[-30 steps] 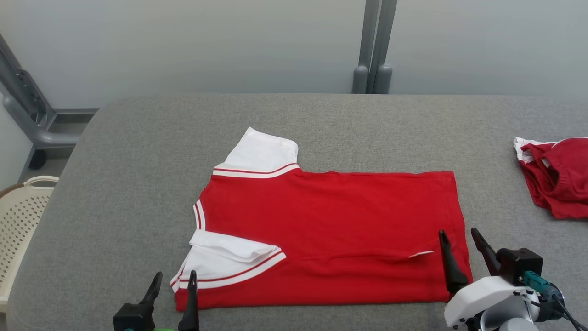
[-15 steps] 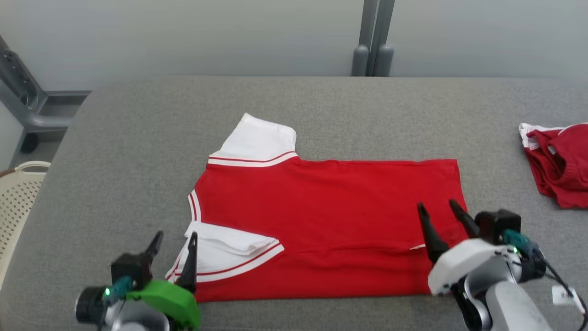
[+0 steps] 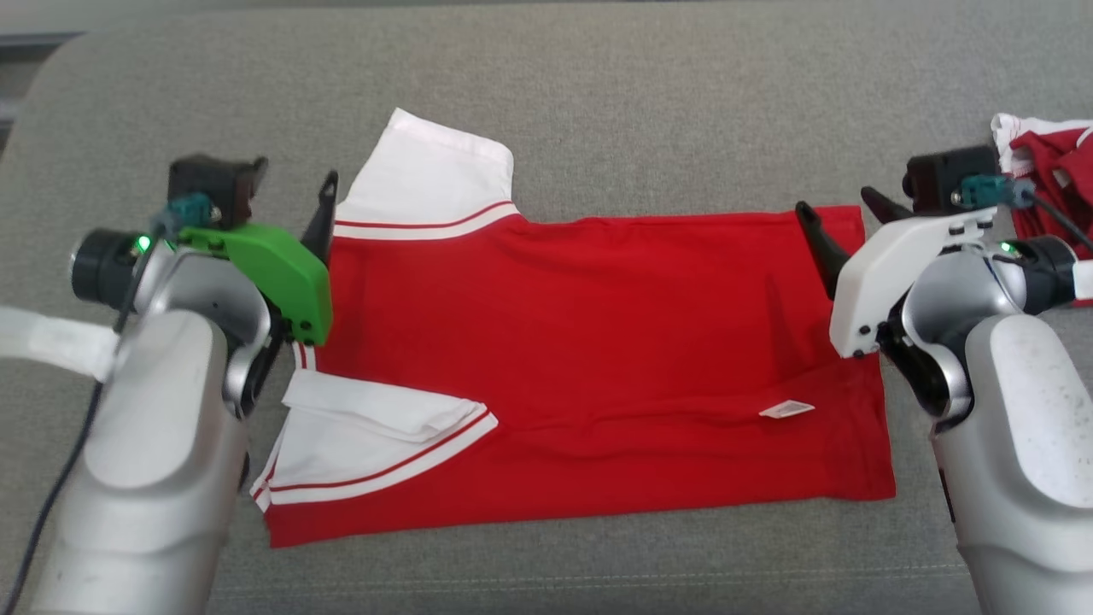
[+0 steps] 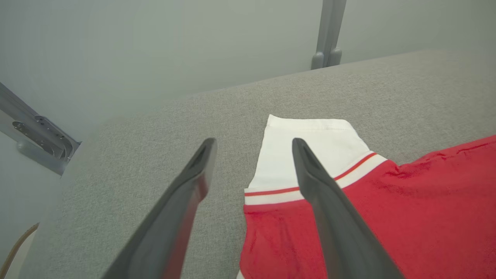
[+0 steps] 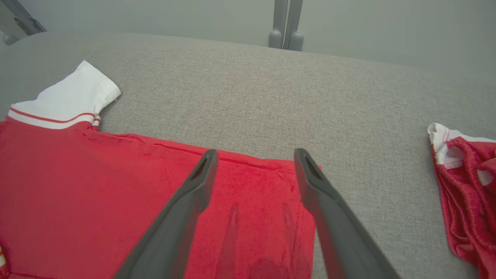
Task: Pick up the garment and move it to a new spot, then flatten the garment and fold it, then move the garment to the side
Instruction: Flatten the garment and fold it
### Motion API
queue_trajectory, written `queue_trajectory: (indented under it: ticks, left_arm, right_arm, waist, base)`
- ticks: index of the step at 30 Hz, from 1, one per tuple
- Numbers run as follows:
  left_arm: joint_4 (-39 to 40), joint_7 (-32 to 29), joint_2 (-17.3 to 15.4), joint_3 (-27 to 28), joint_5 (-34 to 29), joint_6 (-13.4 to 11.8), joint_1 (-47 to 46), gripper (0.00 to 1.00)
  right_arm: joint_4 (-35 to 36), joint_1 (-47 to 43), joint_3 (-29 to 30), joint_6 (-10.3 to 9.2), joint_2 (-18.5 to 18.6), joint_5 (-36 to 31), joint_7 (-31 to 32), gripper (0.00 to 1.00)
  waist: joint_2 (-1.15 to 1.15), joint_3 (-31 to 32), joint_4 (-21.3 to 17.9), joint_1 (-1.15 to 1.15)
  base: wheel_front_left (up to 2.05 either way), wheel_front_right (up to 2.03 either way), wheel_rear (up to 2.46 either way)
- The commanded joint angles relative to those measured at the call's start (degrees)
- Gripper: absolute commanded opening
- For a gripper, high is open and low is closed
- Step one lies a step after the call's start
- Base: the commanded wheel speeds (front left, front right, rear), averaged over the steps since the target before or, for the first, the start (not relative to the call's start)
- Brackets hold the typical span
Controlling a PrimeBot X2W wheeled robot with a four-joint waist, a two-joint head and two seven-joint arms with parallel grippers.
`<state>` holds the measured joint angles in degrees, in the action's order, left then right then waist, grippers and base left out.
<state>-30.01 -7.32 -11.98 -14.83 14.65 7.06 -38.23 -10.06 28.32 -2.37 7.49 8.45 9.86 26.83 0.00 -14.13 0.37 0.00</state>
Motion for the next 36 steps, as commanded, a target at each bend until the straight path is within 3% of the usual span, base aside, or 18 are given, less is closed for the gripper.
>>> queue_trajectory:
  ticks: [1, 7, 11, 21, 28, 30, 32, 35, 36]
  left_arm:
    - [-1.17, -0.74, -0.78, -0.28, -0.13, 0.18, -2.83, 1.0]
    - [-5.93, -4.1, -1.89, -3.19, 1.7, 0.38, -11.22, 1.0]
    - [-8.83, -6.2, -3.9, -8.21, 2.96, 0.39, -16.4, 1.0]
    - [-16.68, -7.29, -7.68, -12.74, 4.48, 0.42, -25.97, 1.0]
    - [-21.29, -7.83, -7.89, -13.04, 5.08, 0.31, -29.65, 1.0]
    - [-22.44, -7.74, -7.54, -12.86, 5.23, -0.06, -30.66, 0.87]
    - [-23.48, -7.57, -6.81, -13.21, 5.12, -0.52, -30.87, 0.84]
    - [-25.04, -7.99, -6.32, -13.65, 5.3, -0.49, -31.01, 0.42]
    - [-25.5, -8.1, -6.01, -13.75, 5.56, -0.44, -30.96, 0.33]
  right_arm:
    - [0.31, 1.43, 0.34, -0.02, 0.44, -0.65, 1.91, 1.0]
    - [1.73, 5.79, 0.67, -0.02, 1.09, -2.52, 7.82, 1.0]
    - [3.08, 7.99, 0.55, -0.02, 1.35, -3.0, 9.87, 1.0]
    - [5.17, 10.61, -0.01, -0.02, 1.71, -3.66, 11.3, 1.0]
    - [5.33, 11.03, 0.08, -0.02, 1.02, -3.64, 10.61, 1.0]
    - [5.46, 11.02, 0.39, -0.02, 1.21, -3.64, 10.61, 1.0]
    - [5.37, 10.79, 0.56, -0.02, 1.16, -3.64, 10.33, 1.0]
    - [5.12, 10.43, 0.79, -0.02, 1.15, -3.51, 10.51, 1.0]
    - [5.06, 10.38, 0.82, -0.02, 1.2, -3.55, 10.64, 1.0]
  waist:
    - [0.0, -6.04, -3.46, 0.0]
    - [0.0, -9.97, -5.75, 0.0]
    - [0.0, -12.2, -7.26, 0.0]
    - [0.0, -16.04, -9.67, 0.0]
    - [0.0, -17.89, -9.93, 0.0]
    - [0.0, -18.48, -9.71, 0.0]
    - [0.0, -18.61, -9.55, 0.0]
    - [0.0, -18.7, -9.53, 0.0]
    - [0.0, -18.79, -9.5, 0.0]
  base:
    - [0.0, 0.0, 0.0]
    - [0.0, 0.0, 0.0]
    - [0.0, 0.0, 0.0]
    - [0.0, 0.0, 0.0]
    - [0.0, 0.0, 0.0]
    - [0.0, 0.0, 0.0]
    - [0.0, 0.0, 0.0]
    - [0.0, 0.0, 0.0]
    - [0.0, 0.0, 0.0]
